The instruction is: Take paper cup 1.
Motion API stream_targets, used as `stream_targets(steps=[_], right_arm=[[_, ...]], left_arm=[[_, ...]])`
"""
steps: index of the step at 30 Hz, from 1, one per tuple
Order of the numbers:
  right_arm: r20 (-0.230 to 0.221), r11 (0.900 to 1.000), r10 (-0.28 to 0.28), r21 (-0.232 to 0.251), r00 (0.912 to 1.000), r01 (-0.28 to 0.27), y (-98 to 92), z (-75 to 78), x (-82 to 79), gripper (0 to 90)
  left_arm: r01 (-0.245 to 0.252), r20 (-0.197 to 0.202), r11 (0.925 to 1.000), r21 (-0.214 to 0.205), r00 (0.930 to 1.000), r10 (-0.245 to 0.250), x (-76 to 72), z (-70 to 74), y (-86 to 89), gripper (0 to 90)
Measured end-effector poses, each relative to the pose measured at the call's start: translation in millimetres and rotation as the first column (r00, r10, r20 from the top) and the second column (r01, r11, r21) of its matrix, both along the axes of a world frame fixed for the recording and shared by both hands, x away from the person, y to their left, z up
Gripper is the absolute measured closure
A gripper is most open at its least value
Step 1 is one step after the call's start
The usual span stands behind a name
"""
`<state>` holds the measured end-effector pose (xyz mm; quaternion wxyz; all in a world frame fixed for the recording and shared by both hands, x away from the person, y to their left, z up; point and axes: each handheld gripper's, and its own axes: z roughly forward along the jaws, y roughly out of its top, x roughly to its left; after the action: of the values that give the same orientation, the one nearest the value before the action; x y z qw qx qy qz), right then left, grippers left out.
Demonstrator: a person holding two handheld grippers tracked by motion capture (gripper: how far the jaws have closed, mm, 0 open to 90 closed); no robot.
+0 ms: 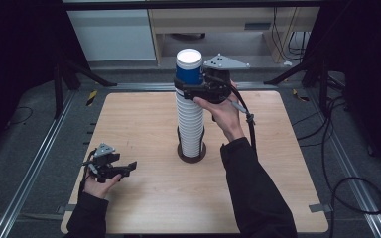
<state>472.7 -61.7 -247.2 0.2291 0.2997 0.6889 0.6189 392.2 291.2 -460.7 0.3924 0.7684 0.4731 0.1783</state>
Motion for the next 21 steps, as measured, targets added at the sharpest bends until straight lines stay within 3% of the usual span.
stream_targets(steps=[8,21], right_arm=[[0.039,1.0000,-0.005,0.001,0.9992,0.005,-0.8,19.2,-2.7,19.6],[0.094,0.9990,-0.015,0.044,0.9955,0.011,-11.6,46.5,-12.4,19.5]], left_arm=[[-0.003,0.001,1.0000,-0.001,1.0000,0.003,0.0,0.1,0.4,18.5],[-0.004,0.004,1.0000,-0.007,1.0000,0.004,-0.6,0.8,1.0,18.5]])
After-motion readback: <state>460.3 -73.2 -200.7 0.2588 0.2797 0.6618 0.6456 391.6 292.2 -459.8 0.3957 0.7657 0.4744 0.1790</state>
